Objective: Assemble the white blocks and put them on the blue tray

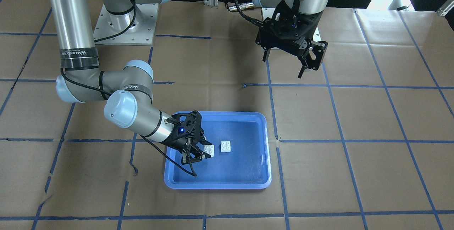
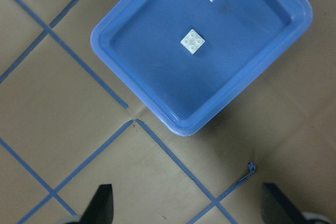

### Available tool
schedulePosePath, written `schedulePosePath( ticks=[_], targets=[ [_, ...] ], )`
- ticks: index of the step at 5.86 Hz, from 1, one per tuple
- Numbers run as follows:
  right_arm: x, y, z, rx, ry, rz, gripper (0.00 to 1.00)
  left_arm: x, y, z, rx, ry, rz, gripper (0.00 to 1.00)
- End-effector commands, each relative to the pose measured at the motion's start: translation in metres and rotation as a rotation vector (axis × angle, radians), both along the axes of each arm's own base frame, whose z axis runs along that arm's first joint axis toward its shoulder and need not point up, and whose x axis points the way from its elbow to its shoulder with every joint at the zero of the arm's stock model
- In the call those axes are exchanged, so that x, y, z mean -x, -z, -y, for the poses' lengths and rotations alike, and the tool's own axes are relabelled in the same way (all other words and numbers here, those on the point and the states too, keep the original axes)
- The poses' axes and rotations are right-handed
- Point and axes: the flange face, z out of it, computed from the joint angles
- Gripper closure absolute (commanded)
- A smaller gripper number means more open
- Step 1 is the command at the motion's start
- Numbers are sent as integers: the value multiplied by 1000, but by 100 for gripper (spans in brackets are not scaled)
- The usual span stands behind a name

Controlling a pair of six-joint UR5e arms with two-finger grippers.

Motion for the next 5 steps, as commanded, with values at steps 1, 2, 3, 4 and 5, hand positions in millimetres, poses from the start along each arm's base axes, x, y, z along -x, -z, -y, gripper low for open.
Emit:
schedulePosePath(
  ticks=[1, 2, 3, 4, 5],
  targets=[
    [-3, 25, -17, -11, -3, -4, 69, -24, -2, 5, 10, -341, -5, 0],
    [-3, 26, -17, -12, -3, -2, 69, -39, -13, 10, 19, -412, -10, 0],
    [-3, 30, -18, -22, -4, -1, 69, -56, -18, 8, 6, -447, -6, 0],
    [-3, 33, -17, -14, -4, 3, 69, -62, -22, 7, 12, -459, -8, 0],
    [-5, 36, -15, 4, -5, 9, 69, -65, -23, 7, 12, -465, -13, 0]
  ],
)
